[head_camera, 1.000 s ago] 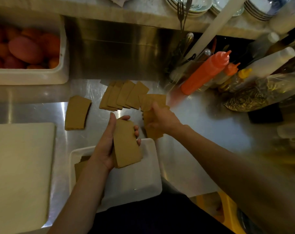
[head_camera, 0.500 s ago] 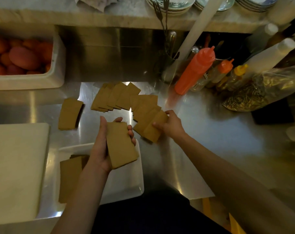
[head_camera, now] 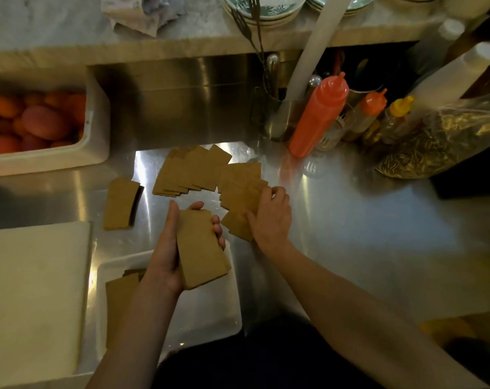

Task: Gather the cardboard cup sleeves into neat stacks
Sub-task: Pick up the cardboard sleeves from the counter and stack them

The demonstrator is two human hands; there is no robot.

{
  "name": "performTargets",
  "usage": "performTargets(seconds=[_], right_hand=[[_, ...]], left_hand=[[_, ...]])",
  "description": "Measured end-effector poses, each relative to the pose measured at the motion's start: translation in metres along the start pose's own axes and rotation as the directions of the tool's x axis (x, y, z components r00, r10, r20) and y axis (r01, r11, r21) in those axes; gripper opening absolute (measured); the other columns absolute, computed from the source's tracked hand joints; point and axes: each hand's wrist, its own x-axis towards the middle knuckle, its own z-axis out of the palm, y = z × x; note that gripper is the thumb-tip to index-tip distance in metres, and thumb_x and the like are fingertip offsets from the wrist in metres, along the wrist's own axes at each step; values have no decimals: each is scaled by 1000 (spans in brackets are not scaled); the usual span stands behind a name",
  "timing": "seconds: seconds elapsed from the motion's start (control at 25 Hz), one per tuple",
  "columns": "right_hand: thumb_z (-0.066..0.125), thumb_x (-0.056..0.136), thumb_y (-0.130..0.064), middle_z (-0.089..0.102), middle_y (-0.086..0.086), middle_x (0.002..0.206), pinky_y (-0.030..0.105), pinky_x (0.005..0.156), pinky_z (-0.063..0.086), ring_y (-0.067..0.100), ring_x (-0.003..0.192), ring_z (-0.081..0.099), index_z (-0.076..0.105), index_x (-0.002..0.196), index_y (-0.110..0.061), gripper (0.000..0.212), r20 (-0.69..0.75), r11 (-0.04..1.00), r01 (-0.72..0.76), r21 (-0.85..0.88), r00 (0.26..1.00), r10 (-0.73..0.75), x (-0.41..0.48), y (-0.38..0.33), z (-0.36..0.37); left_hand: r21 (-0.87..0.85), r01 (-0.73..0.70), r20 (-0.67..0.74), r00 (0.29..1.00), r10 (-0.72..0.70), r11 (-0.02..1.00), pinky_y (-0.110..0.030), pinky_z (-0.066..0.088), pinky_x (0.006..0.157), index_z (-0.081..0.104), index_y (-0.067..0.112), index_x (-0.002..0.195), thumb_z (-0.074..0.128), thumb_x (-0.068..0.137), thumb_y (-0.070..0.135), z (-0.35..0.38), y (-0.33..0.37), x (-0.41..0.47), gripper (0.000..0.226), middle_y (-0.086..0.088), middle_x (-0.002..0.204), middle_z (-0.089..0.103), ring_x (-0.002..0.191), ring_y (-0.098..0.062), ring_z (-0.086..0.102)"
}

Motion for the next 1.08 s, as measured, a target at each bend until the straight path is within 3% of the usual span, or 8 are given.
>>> performTargets(seconds=[0.12, 0.28, 0.4, 0.6, 0.76, 0.84, 0.96, 1.08], right_hand=[[70, 83, -38, 49, 8, 133, 42, 101, 45, 26, 119, 51, 37, 133, -15, 64, 78, 959, -50, 280, 997, 29, -4, 3, -3], [69, 85, -34, 52, -1, 124, 26, 84, 49, 15, 109, 53, 40, 126, -20, 52, 290, 706, -223, 672, 957, 27, -11, 19, -26], [69, 85, -33, 52, -6, 117, 12, 70, 44, 11, 104, 53, 44, 127, -19, 50, 383, 707, -249, 662, 923, -33, -18, 44, -42], [70, 85, -32, 50, -3, 121, 13, 60, 44, 13, 102, 52, 41, 133, -20, 57, 504, 824, -249, 509, 862, -51, -13, 72, -56], [72, 83, -29, 52, 4, 128, 30, 88, 46, 18, 110, 52, 41, 136, -17, 62, 473, 927, 8, 375, 858, -199, 8, 62, -66], [71, 83, -29, 50, 5, 132, 35, 93, 46, 21, 115, 51, 38, 138, -18, 65, 511, 948, 211, 237, 803, -306, 27, 44, -68], [66, 85, -28, 52, 7, 129, 30, 78, 46, 22, 104, 54, 41, 132, -18, 54, 602, 844, 537, -7, 676, -425, 57, 6, -63], [60, 88, -18, 49, 12, 132, 36, 81, 46, 32, 111, 54, 42, 136, -15, 51, 670, 702, 703, -116, 577, -467, 73, -25, -55]], left_hand=[[20, 6, 8, 1000, -6, 1000, -38, 56, 70, 64, 23, 106, 64, 76, 63, 1, 0, 0, 50, -11, 96, 64, 79, -21, 64], [31, 11, 5, 1000, -11, 999, -38, 57, 69, 63, 24, 107, 58, 79, 65, 1, -2, -1, 50, -11, 95, 65, 79, -21, 64], [30, 16, -1, 1000, -16, 999, -37, 57, 69, 63, 24, 106, 57, 80, 66, 0, -2, -1, 50, -11, 95, 64, 79, -20, 63], [21, 26, 13, 1000, -26, 999, -37, 57, 71, 63, 25, 107, 59, 79, 65, -1, -6, 0, 50, -10, 96, 65, 80, -20, 64], [11, 34, -2, 999, -34, 999, -38, 57, 71, 63, 25, 108, 58, 80, 65, -1, -6, -1, 49, -10, 95, 66, 80, -20, 65], [-1, 36, 2, 999, -36, 999, -38, 56, 72, 62, 24, 109, 58, 81, 65, -1, -6, -2, 49, -11, 96, 65, 80, -21, 64], [-7, 29, 16, 999, -29, 1000, -38, 56, 72, 61, 24, 111, 61, 79, 63, -1, -4, -2, 51, -11, 97, 65, 80, -22, 64], [-14, 14, 31, 999, -13, 1000, -39, 57, 72, 61, 23, 111, 70, 72, 60, -2, -1, -3, 54, -12, 96, 65, 80, -22, 65]])
